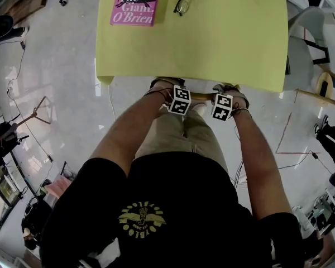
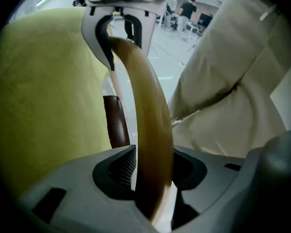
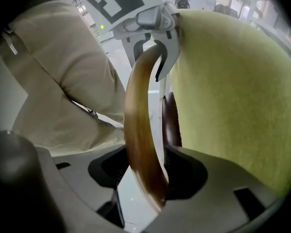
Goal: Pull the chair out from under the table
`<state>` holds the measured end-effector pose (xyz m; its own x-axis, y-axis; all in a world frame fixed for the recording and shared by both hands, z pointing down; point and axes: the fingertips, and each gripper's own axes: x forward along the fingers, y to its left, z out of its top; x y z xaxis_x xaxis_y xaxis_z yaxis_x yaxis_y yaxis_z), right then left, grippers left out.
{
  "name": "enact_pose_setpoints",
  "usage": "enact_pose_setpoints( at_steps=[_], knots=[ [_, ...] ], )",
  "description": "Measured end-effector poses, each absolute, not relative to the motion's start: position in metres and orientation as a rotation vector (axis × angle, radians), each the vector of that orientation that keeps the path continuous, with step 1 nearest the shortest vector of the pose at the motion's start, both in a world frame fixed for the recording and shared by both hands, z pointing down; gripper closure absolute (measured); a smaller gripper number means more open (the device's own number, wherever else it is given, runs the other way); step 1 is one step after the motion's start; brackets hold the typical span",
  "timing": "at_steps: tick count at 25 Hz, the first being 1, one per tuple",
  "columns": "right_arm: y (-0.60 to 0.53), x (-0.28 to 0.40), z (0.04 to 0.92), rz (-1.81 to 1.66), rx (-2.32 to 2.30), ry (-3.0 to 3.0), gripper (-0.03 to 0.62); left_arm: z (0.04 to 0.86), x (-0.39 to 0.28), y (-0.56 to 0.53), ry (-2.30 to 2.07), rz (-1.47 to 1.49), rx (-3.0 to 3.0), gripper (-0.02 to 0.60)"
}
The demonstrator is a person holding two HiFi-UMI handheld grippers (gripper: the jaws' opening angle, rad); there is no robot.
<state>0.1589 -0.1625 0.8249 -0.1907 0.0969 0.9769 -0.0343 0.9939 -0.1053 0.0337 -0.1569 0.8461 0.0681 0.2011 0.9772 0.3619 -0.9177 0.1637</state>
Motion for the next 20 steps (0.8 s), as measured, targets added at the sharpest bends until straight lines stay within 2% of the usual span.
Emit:
enact_pose_setpoints(
  at_steps=[4,13,20],
  knots=[
    [-0.167,0.159,0.824,0.094,-0.047,-1.778,0.378,0.826,0.042,-0.161,-0.533,-1.978,-2.366,0.42],
    [-0.162,0.159,0.823,0.038,-0.084,-1.749,0.418,0.831,0.038,-0.157,-0.557,-2.045,-2.253,0.436],
    [-0.144,0.16,0.82,0.039,-0.093,-1.743,0.421,0.829,0.038,-0.14,-0.557,-2.079,-2.22,0.437]
  ],
)
